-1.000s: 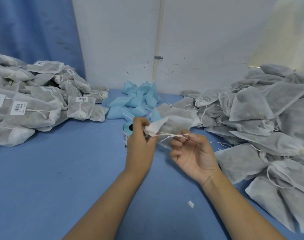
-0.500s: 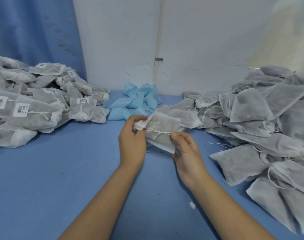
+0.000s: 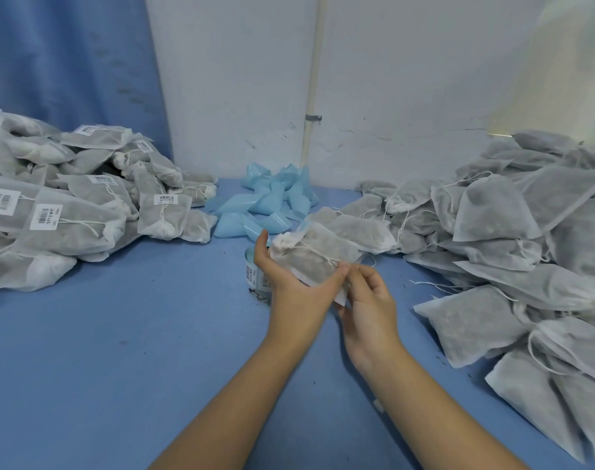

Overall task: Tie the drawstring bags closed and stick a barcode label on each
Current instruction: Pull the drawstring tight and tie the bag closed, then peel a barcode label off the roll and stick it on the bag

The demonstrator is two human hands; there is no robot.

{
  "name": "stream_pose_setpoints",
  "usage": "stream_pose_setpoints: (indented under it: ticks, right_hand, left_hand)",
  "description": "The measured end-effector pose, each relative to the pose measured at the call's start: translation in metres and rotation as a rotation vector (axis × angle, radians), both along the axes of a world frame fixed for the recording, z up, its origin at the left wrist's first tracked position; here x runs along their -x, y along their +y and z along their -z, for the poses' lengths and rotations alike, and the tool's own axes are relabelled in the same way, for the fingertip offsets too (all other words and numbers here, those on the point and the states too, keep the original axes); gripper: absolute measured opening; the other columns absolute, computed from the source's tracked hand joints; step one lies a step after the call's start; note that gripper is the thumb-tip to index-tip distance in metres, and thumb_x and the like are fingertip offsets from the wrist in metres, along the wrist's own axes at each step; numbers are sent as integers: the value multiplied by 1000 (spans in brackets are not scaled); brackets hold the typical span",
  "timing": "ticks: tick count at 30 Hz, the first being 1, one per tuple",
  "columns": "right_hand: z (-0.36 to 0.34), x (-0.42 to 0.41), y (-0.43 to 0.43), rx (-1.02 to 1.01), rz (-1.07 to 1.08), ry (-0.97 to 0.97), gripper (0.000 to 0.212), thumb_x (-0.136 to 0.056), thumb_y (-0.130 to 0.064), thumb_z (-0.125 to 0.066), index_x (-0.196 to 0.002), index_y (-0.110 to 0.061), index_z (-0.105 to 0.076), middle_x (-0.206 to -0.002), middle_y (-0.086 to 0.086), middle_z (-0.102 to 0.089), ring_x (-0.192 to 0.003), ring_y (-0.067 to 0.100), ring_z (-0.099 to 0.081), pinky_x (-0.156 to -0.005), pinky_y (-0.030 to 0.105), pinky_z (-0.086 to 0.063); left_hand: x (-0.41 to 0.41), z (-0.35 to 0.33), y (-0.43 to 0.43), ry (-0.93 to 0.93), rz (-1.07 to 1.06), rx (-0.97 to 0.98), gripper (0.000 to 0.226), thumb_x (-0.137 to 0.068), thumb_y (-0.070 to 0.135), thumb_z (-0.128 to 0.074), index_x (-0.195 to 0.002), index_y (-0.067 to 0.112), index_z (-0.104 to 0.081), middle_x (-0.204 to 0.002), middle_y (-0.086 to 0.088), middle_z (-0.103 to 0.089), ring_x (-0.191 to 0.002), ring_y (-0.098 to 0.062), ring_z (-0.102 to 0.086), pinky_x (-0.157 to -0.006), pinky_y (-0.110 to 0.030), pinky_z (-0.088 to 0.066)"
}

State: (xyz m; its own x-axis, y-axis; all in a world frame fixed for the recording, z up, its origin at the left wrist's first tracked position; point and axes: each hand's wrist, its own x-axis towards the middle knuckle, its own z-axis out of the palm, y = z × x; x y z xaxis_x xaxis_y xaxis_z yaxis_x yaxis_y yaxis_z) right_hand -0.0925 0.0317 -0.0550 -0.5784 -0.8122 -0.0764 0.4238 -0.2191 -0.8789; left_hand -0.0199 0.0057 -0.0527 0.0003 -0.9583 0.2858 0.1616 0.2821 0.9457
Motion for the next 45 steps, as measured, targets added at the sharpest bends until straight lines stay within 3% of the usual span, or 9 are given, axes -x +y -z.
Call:
stream_pose_setpoints:
  ticks: [5, 11, 14, 17, 23, 28, 31, 37, 45]
  right_hand:
    - [0, -4, 2, 26, -38, -37, 10, -87, -10, -65, -80, -14, -60, -83, 4, -65, -75, 14, -61, -68, 29, -47]
    - [2, -7, 2, 57, -79, -42, 8, -87, -9, -66, -83, -13, -61, -84, 2, -66, -73, 9, -64, -67, 22, -53]
    - [4, -8, 2, 59, -66, -18, 7, -86, -7, -66, -83, -12, -62, -85, 3, -66, -69, 7, -65, -63, 21, -54]
    - [5, -9, 2, 63, -100, -16, 5, -87, -8, -65, -84, -10, -62, -84, 3, -67, -73, 10, -66, -64, 22, -55]
    - [8, 3, -3, -53, -60, 159, 8, -92, -12, -57, -84, -11, -58, -80, -1, -64, -73, 12, -62, -66, 23, -55]
    - [18, 15, -6, -248, -23, 710, 17, -85, -10, -56, -92, -25, -57, -100, -2, -63, -95, 21, -63, -91, 40, -49]
    - [21, 17, -8, -256, -16, 693, 18, -85, -10, -55, -91, -27, -57, -102, -2, -64, -97, 22, -63, -90, 38, -49]
    - [24, 21, -9, -237, -13, 637, 18, -86, -9, -53, -90, -26, -58, -93, -2, -64, -69, 10, -62, -66, 23, -45]
    - [23, 22, -6, -199, -44, 862, 28, -86, -3, -52, -100, -27, -58, -114, 0, -58, -84, 4, -59, -80, 21, -46]
  left_hand:
    - [1, -3, 0, 162, -60, -40, 89, -75, 6, -78, -131, 36, -15, -137, -10, -44, -117, -18, -56, -100, -32, -47]
    - [-1, -2, -6, 282, -51, -155, 37, -83, 10, -71, -114, 10, -52, -108, -9, -67, -96, -19, -68, -79, -24, -55]
    - [0, -1, -8, 315, -52, -229, 28, -84, 12, -69, -110, 8, -60, -99, -6, -71, -87, -16, -69, -65, -15, -53]
    - [0, -4, -9, 315, -91, -271, 29, -86, 10, -66, -113, 6, -58, -102, -7, -69, -90, -17, -68, -70, -18, -54]
    - [-15, -8, -15, 111, -108, -124, 34, -89, 9, -61, -121, 8, -49, -120, -9, -60, -112, -22, -58, -99, -40, -46]
    - [-35, 0, -23, -187, -22, 7, 19, -86, 8, -57, -100, 20, -58, -103, -4, -63, -94, -14, -60, -81, -25, -48]
    - [-44, 7, -25, -405, 25, 143, 11, -84, 13, -54, -93, 17, -60, -98, 1, -61, -87, -6, -55, -74, -14, -42]
    - [-47, 10, -29, -674, -62, 240, 9, -84, 6, -51, -83, 5, -60, -85, -4, -60, -80, -25, -55, -71, -40, -46]
    - [-47, 12, -27, -835, -39, 354, 18, -91, 18, -48, -90, 11, -65, -91, 5, -59, -78, -21, -56, -68, -37, -44]
